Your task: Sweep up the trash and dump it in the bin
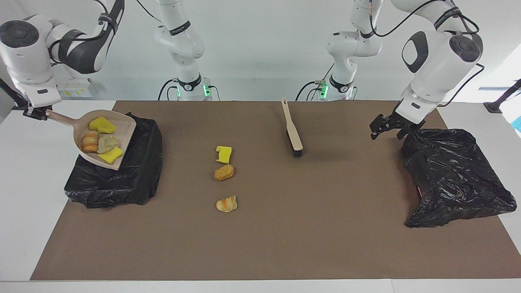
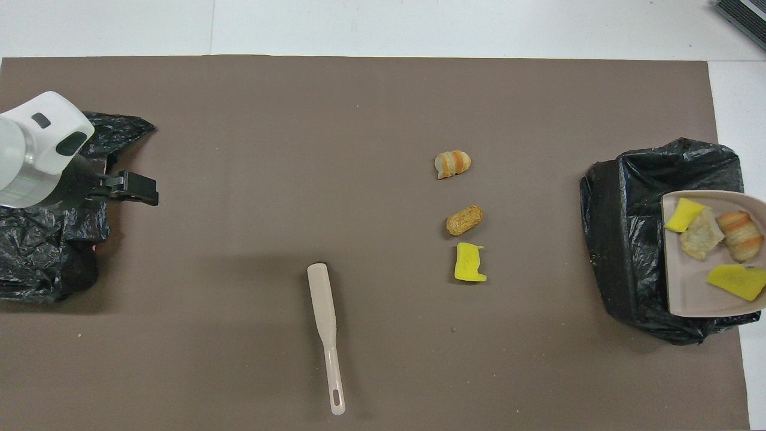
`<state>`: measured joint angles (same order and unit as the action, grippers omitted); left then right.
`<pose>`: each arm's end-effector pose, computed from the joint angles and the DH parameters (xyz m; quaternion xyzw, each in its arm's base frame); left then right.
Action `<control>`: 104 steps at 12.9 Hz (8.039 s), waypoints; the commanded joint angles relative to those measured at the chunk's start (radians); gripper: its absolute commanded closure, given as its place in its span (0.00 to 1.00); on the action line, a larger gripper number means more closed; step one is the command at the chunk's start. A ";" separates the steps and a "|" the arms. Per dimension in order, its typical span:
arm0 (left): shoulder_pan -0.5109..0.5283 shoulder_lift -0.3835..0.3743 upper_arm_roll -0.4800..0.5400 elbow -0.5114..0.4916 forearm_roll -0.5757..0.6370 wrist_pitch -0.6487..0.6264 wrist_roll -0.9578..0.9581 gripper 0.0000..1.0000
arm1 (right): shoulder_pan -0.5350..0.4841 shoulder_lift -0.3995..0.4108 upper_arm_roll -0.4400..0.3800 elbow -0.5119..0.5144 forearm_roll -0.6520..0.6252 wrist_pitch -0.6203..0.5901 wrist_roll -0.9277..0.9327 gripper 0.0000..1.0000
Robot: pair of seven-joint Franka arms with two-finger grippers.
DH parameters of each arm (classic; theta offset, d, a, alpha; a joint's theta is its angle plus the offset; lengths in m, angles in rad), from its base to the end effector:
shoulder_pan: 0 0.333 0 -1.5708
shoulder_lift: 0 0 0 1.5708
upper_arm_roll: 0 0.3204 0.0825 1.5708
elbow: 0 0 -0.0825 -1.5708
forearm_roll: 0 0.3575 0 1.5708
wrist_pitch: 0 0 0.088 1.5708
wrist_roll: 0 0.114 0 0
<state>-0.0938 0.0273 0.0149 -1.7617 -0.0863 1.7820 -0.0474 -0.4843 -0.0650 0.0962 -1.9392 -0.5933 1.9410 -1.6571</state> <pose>0.5430 -0.0511 0.5399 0.9991 -0.0065 -0.0061 0.0416 0.4721 -0.2367 0.5344 0.7118 0.6439 -0.2216 0.1722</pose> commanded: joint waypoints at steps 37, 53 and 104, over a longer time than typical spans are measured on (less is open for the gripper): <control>0.039 -0.012 -0.004 0.031 0.043 -0.049 0.083 0.00 | 0.539 0.173 0.057 0.379 0.329 -0.307 1.182 1.00; 0.037 -0.012 -0.006 0.031 0.043 -0.049 0.083 0.00 | 0.992 0.772 0.056 0.882 0.562 -0.154 2.292 1.00; -0.428 0.284 -0.018 -0.084 0.030 0.428 -0.315 0.00 | 1.314 0.156 0.066 -0.227 0.782 0.282 2.392 0.00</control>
<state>-0.4982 0.3171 -0.0182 -1.8314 -0.0604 2.2190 -0.3517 0.8249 0.1127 0.1635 -2.1282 0.1698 2.1885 0.7207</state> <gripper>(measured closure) 0.000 0.000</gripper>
